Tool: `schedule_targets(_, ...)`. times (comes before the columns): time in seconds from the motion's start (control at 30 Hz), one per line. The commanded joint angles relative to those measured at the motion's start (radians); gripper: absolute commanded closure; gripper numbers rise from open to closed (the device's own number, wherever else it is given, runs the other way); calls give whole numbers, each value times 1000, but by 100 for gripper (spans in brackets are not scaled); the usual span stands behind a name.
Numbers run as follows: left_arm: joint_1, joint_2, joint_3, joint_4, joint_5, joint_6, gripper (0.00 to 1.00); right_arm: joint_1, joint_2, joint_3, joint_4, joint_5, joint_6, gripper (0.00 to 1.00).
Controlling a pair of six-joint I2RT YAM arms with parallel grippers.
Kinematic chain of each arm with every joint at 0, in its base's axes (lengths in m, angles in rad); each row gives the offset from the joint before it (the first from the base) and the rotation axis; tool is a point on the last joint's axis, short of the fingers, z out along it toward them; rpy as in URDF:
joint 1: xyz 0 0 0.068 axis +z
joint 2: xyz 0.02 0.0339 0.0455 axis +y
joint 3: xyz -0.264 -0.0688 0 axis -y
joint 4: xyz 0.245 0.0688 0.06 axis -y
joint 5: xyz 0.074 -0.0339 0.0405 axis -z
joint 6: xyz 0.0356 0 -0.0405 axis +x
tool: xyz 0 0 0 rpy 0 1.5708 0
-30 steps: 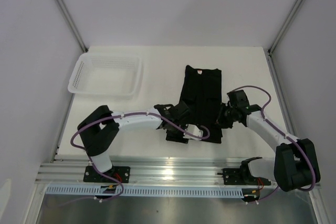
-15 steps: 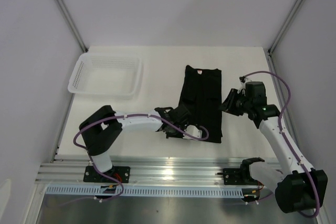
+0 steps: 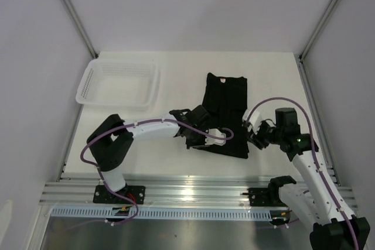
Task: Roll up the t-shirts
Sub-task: Roll the tshirt
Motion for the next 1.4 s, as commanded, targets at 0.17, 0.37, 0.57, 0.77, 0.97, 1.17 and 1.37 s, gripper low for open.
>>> schedule_targets(0.17, 35, 29, 56, -23, 123, -46, 99, 110, -101, -174, -161, -125, -379, 52)
schedule_targets(0.37, 57, 38, 57, -26, 149, -66, 99, 228, -65, -243, -85, -53, -390, 52)
schedule_targets(0.57, 61, 37, 63, -27, 158, -73, 99, 251, -37, -285, 44, 27, -391, 51)
schedule_targets(0.77, 63, 49, 82, -55, 163, -69, 99, 254, 44, -305, 112, 60, -407, 54)
schedule_targets(0.97, 67, 51, 93, -75, 172, -67, 99, 256, 38, -323, 113, 79, -445, 55)
schedule_targets(1.17, 70, 55, 102, -89, 182, -75, 99, 257, 47, -332, 147, 77, -433, 65)
schedule_targets(1.37, 73, 54, 96, -106, 197, -92, 99, 259, 52, -329, 138, 94, -434, 100)
